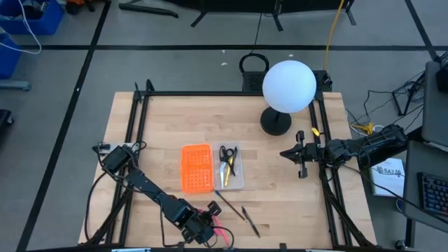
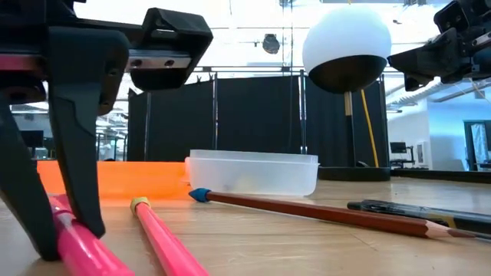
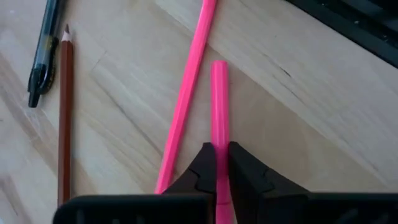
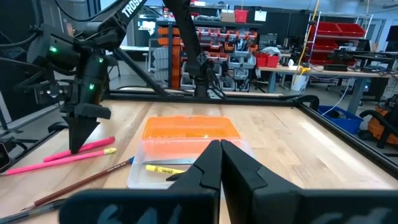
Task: Pick & place school supplies into a supply box
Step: Put the pink pen into the supply box
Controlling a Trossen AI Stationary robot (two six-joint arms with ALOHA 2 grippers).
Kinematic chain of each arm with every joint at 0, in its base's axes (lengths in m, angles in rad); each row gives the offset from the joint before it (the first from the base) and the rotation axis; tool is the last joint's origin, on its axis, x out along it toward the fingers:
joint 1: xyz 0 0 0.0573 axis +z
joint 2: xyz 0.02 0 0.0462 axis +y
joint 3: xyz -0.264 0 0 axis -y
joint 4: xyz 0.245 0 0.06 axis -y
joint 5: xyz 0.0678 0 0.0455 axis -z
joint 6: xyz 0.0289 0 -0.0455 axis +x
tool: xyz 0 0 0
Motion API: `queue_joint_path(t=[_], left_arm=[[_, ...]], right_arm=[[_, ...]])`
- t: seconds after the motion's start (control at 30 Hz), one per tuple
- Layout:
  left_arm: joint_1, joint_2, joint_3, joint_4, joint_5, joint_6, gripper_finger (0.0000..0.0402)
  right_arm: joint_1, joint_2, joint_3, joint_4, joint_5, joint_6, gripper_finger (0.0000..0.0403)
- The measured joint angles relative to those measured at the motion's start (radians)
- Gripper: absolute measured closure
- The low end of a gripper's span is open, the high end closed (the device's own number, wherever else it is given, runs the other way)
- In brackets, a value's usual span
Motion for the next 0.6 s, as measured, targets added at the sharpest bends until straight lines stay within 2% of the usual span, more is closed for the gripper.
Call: queue_joint_path(t=[0.23, 0.43, 0.6], left_arm=[[-0.006, -0.100, -0.009, -0.083, -0.041, -0.031, 0.0382], [0.006, -0.218, -0.003, -0.169, -0.143, -0.022, 0.0400], [0.048, -0.289, -0.002, -0.155, -0.154, 0.016, 0.0400]], right_arm=[[0.000, 0.001, 0.000, 0.008, 0.000, 0.008, 0.0403], [0.000, 0.005, 0.000, 0.008, 0.000, 0.008, 0.0403], [0.000, 0.005, 0.000, 0.007, -0.001, 0.007, 0.0403]])
